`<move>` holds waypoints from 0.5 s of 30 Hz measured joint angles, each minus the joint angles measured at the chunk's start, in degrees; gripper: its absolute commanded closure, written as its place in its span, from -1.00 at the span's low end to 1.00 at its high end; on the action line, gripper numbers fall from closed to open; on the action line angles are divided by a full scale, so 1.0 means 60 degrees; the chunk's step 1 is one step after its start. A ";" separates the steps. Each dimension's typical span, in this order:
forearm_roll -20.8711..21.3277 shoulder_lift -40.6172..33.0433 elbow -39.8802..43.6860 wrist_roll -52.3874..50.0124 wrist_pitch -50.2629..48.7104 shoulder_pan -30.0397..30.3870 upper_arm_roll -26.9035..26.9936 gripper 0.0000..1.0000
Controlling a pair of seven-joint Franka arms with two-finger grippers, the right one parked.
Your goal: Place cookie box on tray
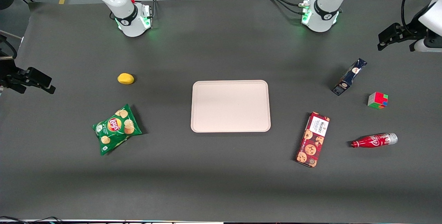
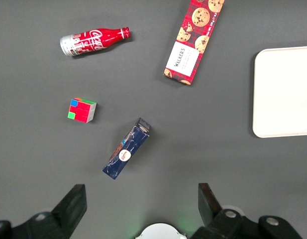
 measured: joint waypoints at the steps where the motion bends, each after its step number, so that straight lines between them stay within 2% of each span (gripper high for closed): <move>1: 0.0000 0.0000 0.0000 0.0002 0.0000 0.0000 0.0000 -1.00; 15: 0.0009 0.0000 0.0000 0.0168 0.0021 0.0004 0.0023 -1.00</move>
